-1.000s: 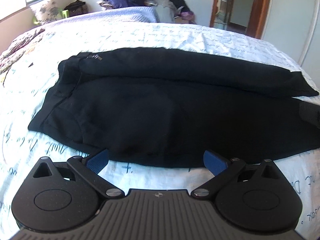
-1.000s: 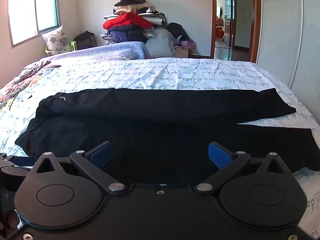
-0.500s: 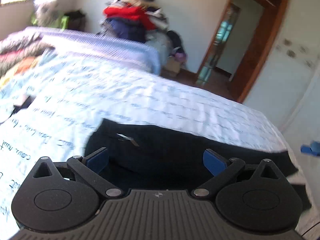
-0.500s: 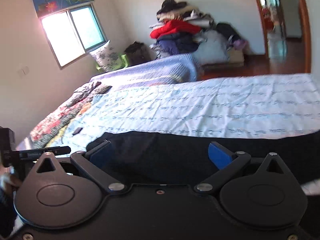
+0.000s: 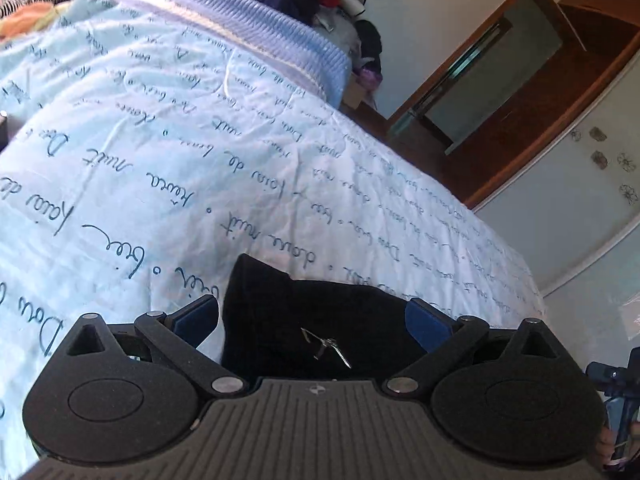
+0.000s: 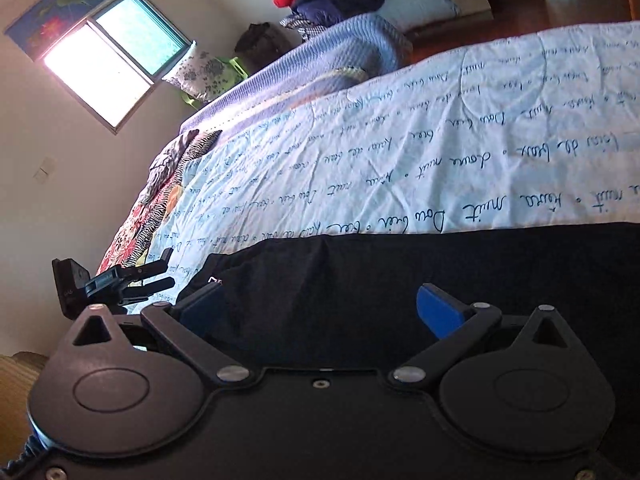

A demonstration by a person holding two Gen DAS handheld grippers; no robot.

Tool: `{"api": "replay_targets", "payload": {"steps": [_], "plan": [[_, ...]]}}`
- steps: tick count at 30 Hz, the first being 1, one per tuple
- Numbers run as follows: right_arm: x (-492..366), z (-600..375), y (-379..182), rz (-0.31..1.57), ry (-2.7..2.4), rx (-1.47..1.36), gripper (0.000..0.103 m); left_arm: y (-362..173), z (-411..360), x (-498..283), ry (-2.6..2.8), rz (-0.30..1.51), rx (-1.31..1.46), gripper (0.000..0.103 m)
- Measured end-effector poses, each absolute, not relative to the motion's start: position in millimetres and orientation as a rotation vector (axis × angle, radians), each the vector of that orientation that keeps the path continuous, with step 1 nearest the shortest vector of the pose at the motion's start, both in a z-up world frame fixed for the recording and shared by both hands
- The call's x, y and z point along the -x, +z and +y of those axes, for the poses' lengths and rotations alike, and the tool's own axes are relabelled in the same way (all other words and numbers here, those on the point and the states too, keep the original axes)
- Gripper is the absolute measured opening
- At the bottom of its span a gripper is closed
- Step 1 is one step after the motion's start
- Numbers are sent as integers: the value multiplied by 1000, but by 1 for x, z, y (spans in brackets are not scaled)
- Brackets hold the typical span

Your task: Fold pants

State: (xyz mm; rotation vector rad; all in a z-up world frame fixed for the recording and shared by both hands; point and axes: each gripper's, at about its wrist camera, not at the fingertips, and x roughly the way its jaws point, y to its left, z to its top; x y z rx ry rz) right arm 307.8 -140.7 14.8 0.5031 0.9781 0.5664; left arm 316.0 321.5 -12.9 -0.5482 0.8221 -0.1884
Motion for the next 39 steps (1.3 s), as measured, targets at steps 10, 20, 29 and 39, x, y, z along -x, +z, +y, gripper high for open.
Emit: {"api": "replay_targets", "payload": {"steps": [10,20,29,39], "plan": [[-336,-144,-14,1009,537,-511,103,-58,330,-357,-240,945,622,100],[-373,-141,-15,1006,589,-488,103,-39,309,-357,-190,922,310,31],[-417,-106,-46,1152,673,-190,103,16,287,-333,-244,733,236,25],[-443,-69,-73,1282,795,135,100,21,301,-323,-271,718,279,10]]}}
